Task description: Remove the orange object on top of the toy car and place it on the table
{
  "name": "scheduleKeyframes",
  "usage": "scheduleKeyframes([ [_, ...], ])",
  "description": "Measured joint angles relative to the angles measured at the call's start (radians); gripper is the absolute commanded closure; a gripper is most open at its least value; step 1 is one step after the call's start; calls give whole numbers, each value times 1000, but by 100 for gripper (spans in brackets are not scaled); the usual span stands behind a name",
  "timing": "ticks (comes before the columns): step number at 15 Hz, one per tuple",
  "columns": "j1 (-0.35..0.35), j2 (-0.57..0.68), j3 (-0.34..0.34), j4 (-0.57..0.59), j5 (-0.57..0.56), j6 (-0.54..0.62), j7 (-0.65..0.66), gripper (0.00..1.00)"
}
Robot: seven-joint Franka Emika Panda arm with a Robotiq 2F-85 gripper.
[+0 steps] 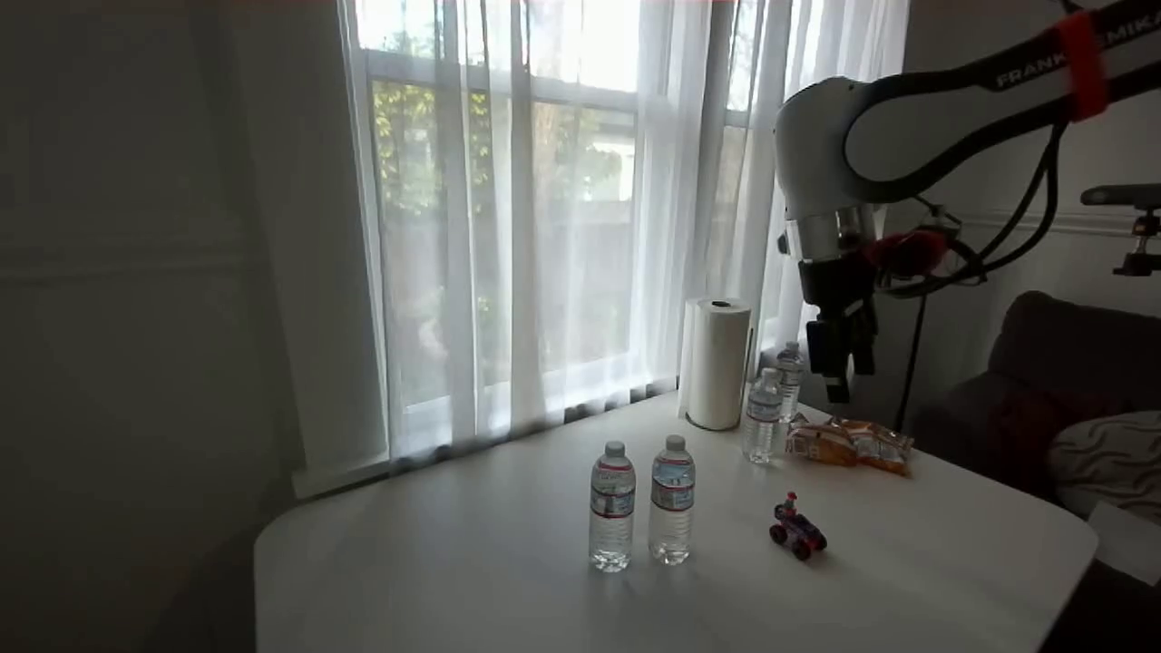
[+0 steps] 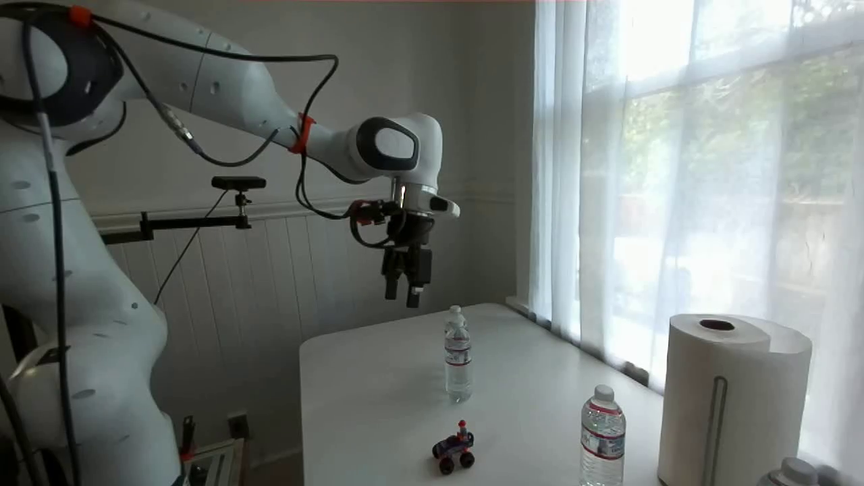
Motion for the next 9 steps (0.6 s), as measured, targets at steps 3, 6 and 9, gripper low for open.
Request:
scheduleKeyframes([
  [3, 0, 14, -11, -2, -1, 29, 0, 0],
  [6, -1, 45, -27, -17, -5, 83, 0, 0],
  [9, -4, 79, -54, -41, -6, 146, -9, 0],
])
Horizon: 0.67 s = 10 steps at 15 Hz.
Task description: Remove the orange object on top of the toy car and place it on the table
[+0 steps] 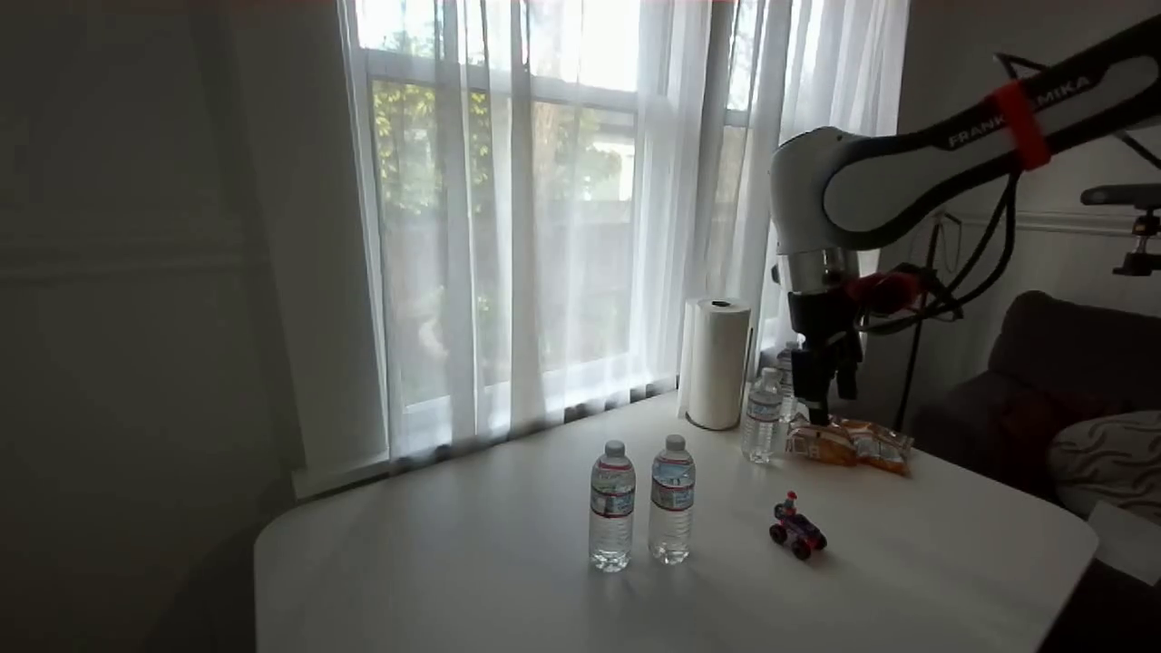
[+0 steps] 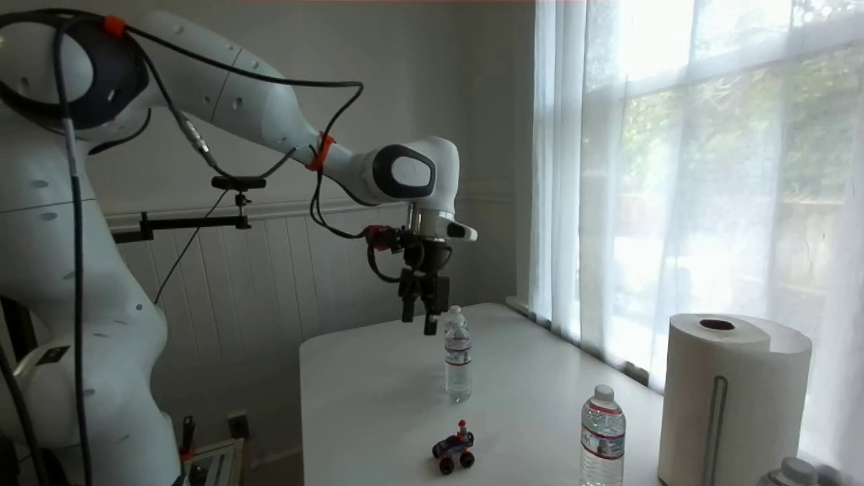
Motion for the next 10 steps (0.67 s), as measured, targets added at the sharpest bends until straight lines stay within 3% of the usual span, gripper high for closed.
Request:
scheduleKeyframes([
  [10, -11, 37, -58, -128, -34, 225, -153, 0],
])
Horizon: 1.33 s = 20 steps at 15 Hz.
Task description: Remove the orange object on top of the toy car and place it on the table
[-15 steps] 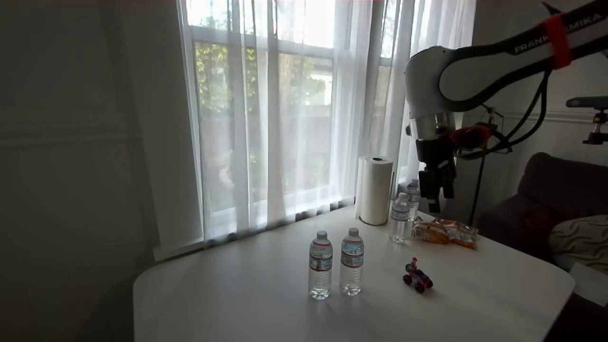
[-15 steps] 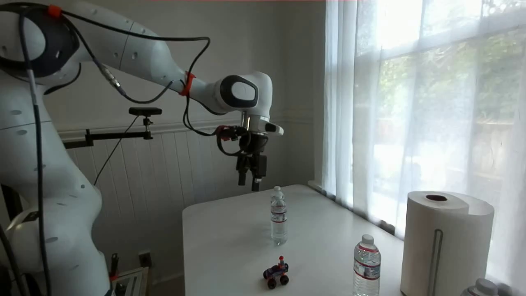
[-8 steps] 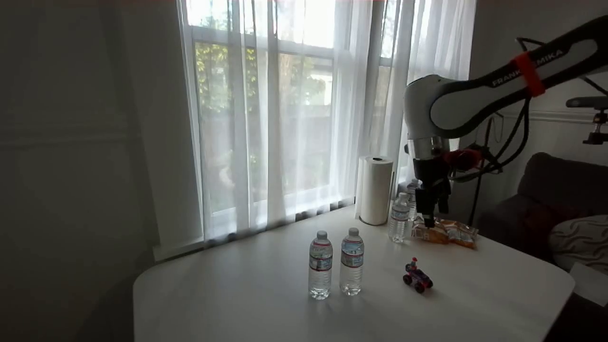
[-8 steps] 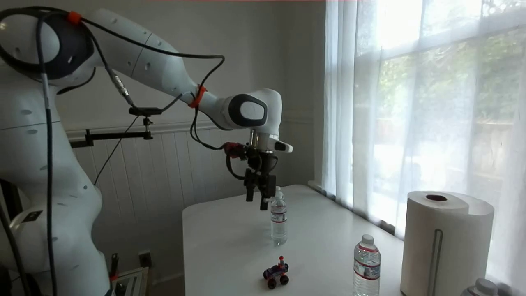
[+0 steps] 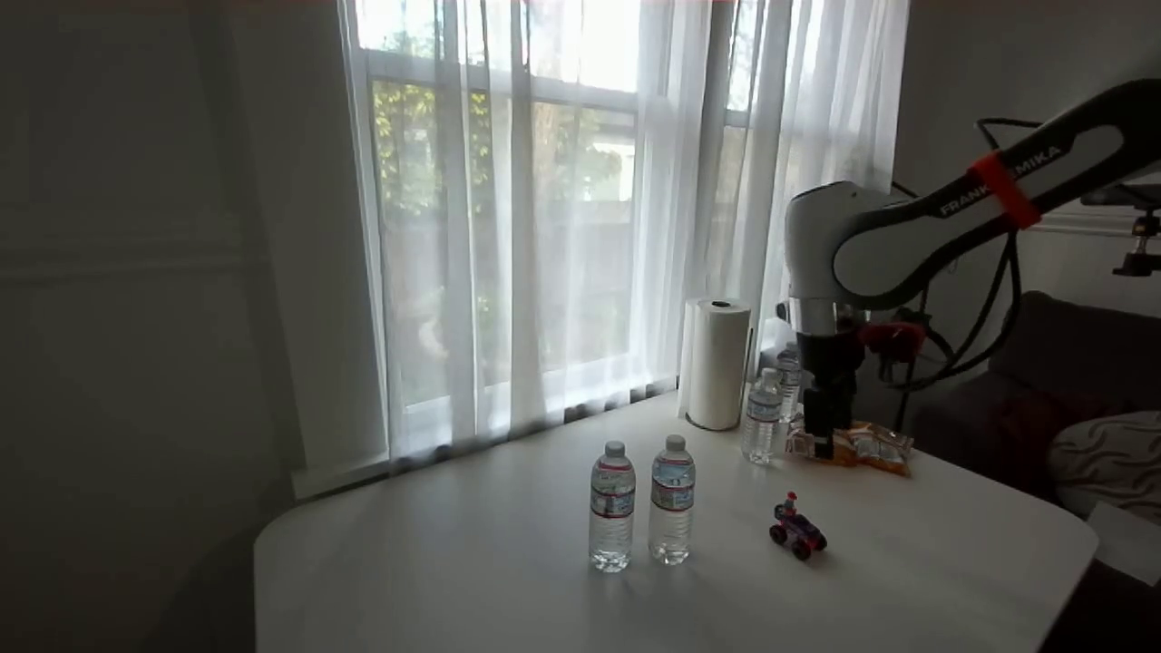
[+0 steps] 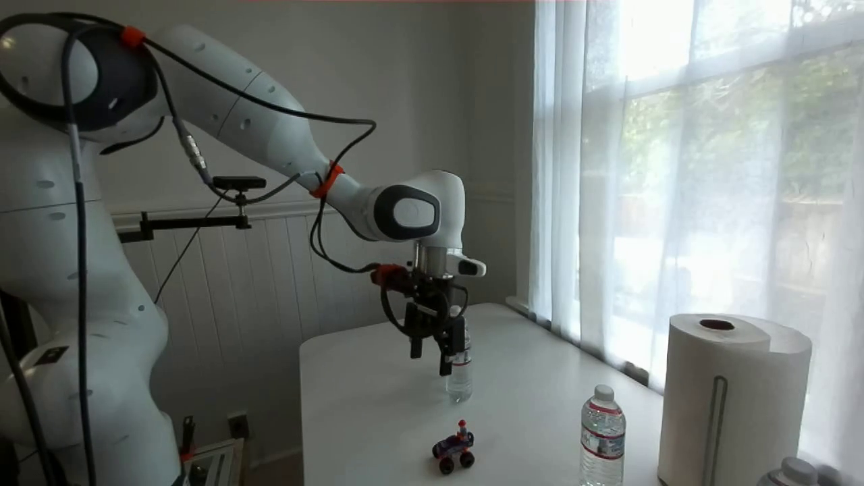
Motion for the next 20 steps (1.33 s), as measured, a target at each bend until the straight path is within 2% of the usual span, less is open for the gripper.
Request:
scheduleKeyframes([
  [3, -4, 1, -14, -32, -1, 47, -28, 0],
  [17, -3, 5, -17, -37, 1, 52, -26, 0],
  [20, -4, 7, -22, -62, 1, 101, -26, 0],
])
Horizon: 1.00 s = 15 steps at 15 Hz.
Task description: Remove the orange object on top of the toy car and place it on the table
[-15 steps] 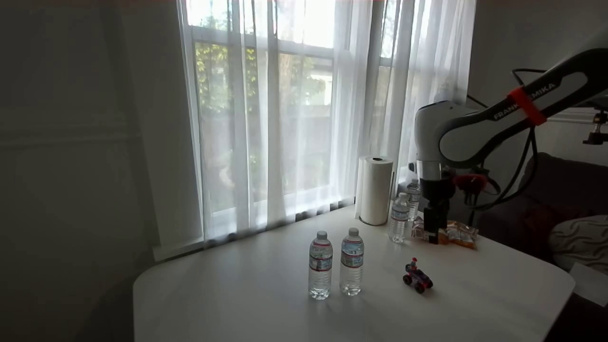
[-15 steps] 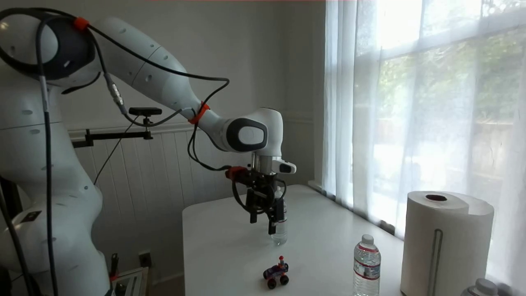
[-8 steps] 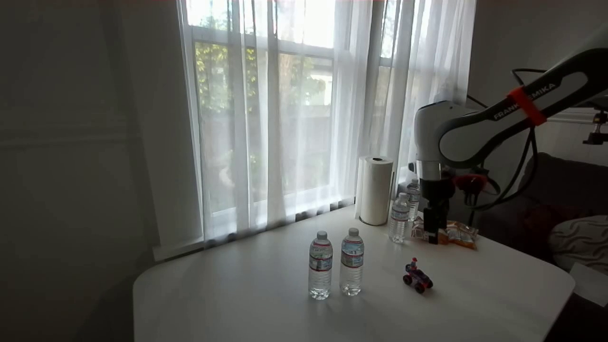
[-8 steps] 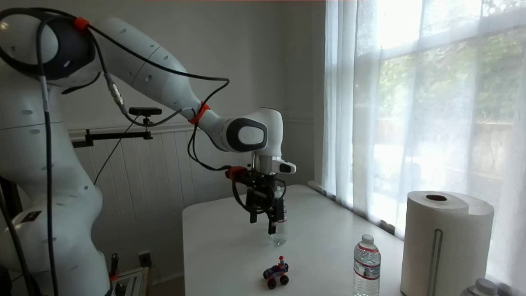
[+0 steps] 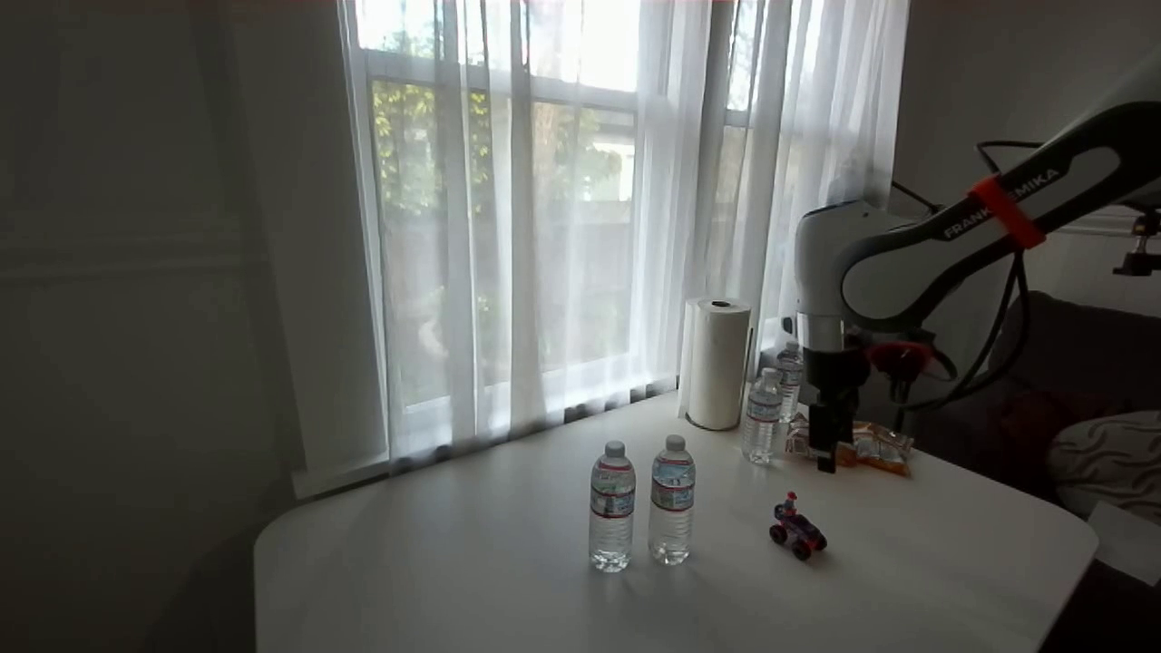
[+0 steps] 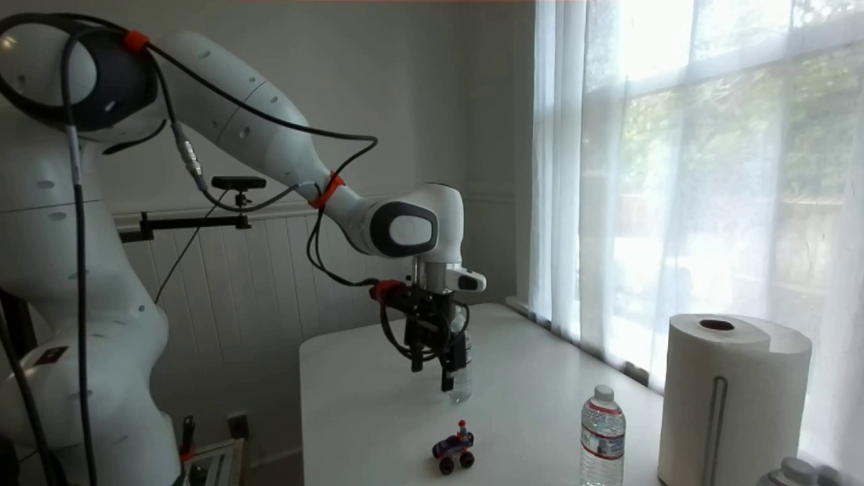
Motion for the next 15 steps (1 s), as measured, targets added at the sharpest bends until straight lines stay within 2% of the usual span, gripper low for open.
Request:
scheduleKeyframes([
  [9, -7, 12, -20, -109, 17, 267, -2, 0],
  [15, -12, 53, -28, -130, 47, 368, -2, 0],
])
